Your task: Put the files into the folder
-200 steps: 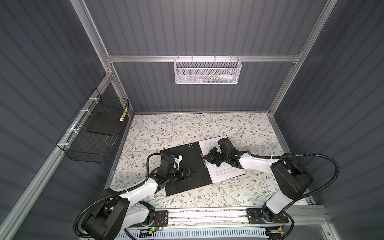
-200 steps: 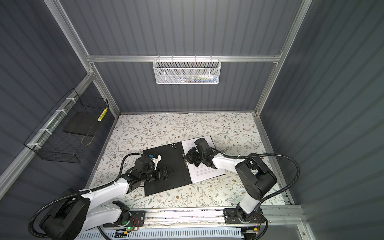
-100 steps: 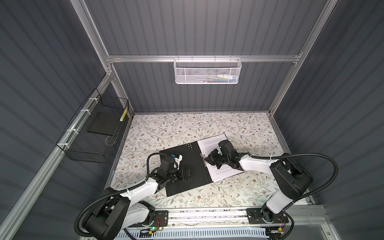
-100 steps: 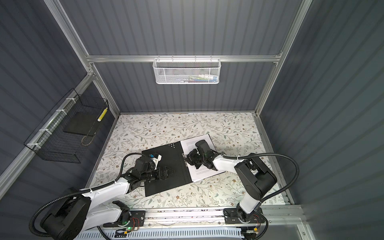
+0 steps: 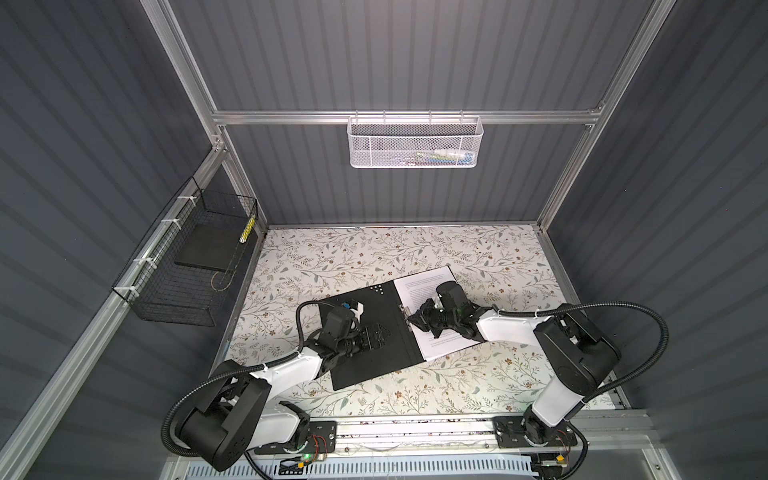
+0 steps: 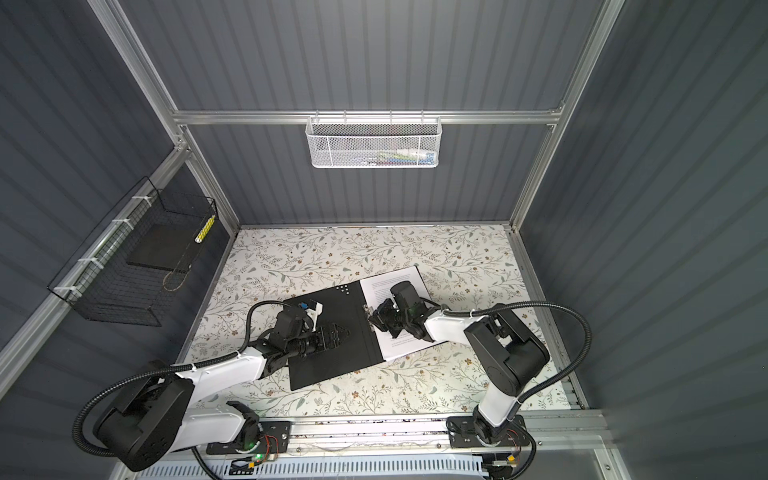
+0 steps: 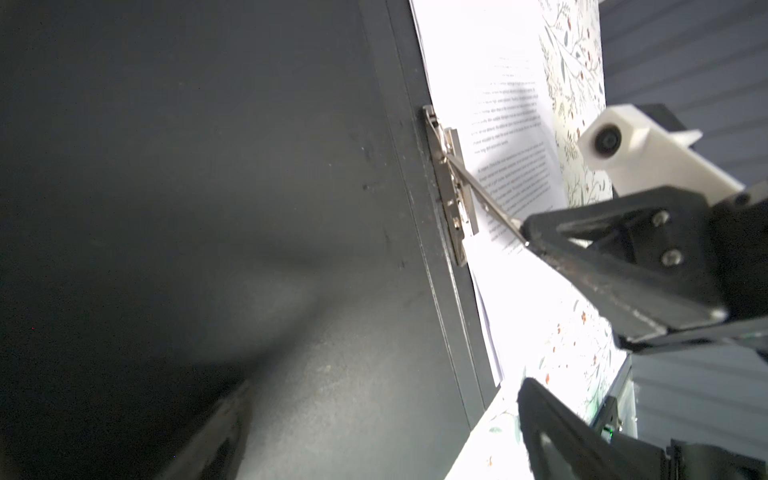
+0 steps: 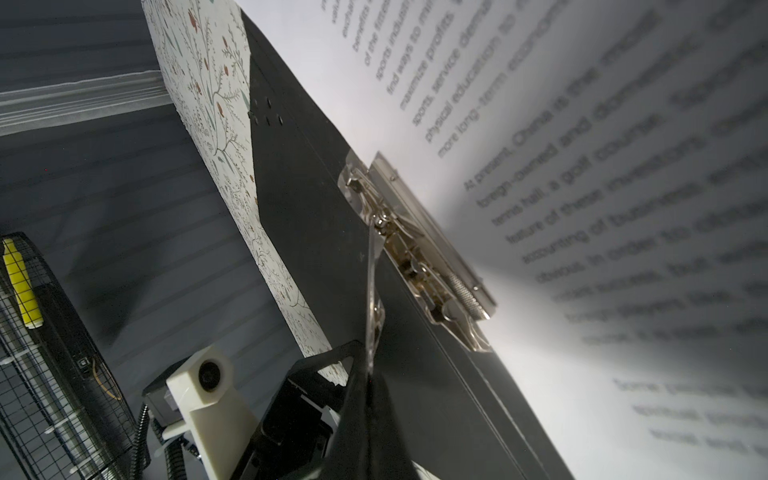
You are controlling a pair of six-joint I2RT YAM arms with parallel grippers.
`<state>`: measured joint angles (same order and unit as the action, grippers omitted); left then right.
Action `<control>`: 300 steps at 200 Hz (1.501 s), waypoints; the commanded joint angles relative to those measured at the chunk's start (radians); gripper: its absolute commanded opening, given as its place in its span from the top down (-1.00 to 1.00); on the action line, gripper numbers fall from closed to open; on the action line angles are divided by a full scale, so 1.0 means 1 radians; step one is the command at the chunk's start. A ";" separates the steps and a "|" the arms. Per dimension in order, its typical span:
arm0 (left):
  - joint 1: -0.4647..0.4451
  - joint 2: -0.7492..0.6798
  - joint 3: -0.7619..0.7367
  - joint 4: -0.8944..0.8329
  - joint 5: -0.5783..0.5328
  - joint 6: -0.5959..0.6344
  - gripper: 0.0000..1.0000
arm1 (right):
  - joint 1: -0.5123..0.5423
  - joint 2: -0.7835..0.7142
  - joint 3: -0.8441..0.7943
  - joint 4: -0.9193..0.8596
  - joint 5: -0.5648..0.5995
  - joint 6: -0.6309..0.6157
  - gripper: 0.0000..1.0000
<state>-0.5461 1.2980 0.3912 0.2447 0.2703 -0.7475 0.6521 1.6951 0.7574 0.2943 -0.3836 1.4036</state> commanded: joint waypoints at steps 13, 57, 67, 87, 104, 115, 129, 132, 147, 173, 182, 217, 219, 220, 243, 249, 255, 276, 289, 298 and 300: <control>0.006 0.030 -0.061 -0.159 -0.103 -0.062 -1.00 | -0.002 0.005 -0.079 -0.079 0.113 -0.107 1.00; 0.006 0.016 -0.044 -0.221 -0.140 -0.061 -1.00 | -0.003 0.042 -0.139 -0.047 0.163 -0.148 1.00; 0.007 0.018 -0.042 -0.224 -0.141 -0.062 -1.00 | -0.003 0.063 -0.153 -0.028 0.166 -0.150 1.00; 0.007 0.023 -0.040 -0.231 -0.141 -0.065 -1.00 | -0.003 0.104 -0.181 0.021 0.166 -0.152 1.00; 0.007 0.028 -0.037 -0.235 -0.144 -0.064 -1.00 | -0.002 0.126 -0.203 0.043 0.187 -0.157 1.00; 0.007 0.032 -0.035 -0.238 -0.146 -0.063 -1.00 | -0.002 0.132 -0.212 0.036 0.210 -0.166 1.00; 0.007 0.038 -0.034 -0.238 -0.146 -0.063 -1.00 | -0.002 0.139 -0.218 0.032 0.226 -0.180 1.00; 0.006 0.039 -0.033 -0.239 -0.145 -0.062 -1.00 | -0.002 0.139 -0.220 0.032 0.228 -0.183 1.00; 0.007 0.043 -0.028 -0.246 -0.151 -0.058 -1.00 | 0.001 0.134 -0.218 0.007 0.253 -0.198 1.00; 0.006 0.044 -0.023 -0.259 -0.157 -0.050 -1.00 | 0.003 0.129 -0.233 -0.025 0.297 -0.192 1.00; 0.007 0.044 -0.021 -0.264 -0.159 -0.047 -1.00 | 0.004 0.128 -0.236 -0.036 0.310 -0.190 1.00; 0.006 0.044 -0.014 -0.275 -0.161 -0.038 -1.00 | 0.004 0.155 -0.229 -0.066 0.334 -0.193 1.00; 0.007 0.044 -0.014 -0.275 -0.161 -0.038 -1.00 | 0.005 0.159 -0.229 -0.065 0.334 -0.192 1.00; 0.007 0.044 -0.014 -0.275 -0.161 -0.038 -1.00 | 0.005 0.162 -0.229 -0.064 0.334 -0.193 1.00; 0.007 0.043 -0.014 -0.277 -0.160 -0.034 -1.00 | 0.006 0.195 -0.226 -0.064 0.336 -0.189 1.00; 0.007 0.044 -0.014 -0.277 -0.160 -0.033 -1.00 | 0.007 0.201 -0.227 -0.061 0.336 -0.189 1.00; 0.007 0.045 -0.014 -0.273 -0.157 -0.032 -1.00 | 0.008 0.207 -0.226 -0.061 0.336 -0.189 1.00; 0.008 0.053 -0.014 -0.265 -0.149 -0.030 -1.00 | 0.011 0.226 -0.223 -0.069 0.348 -0.190 1.00; 0.007 0.057 -0.015 -0.259 -0.144 -0.027 -1.00 | 0.013 0.238 -0.220 -0.071 0.349 -0.189 1.00; 0.006 0.058 -0.015 -0.252 -0.138 -0.026 -1.00 | 0.014 0.245 -0.219 -0.062 0.340 -0.189 1.00; 0.006 0.058 -0.015 -0.252 -0.137 -0.026 -1.00 | 0.014 0.246 -0.219 -0.059 0.338 -0.190 1.00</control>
<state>-0.5468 1.3048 0.4221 0.1898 0.1570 -0.7849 0.6827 1.8172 0.6109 0.6102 -0.2199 1.2098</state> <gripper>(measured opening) 0.997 0.047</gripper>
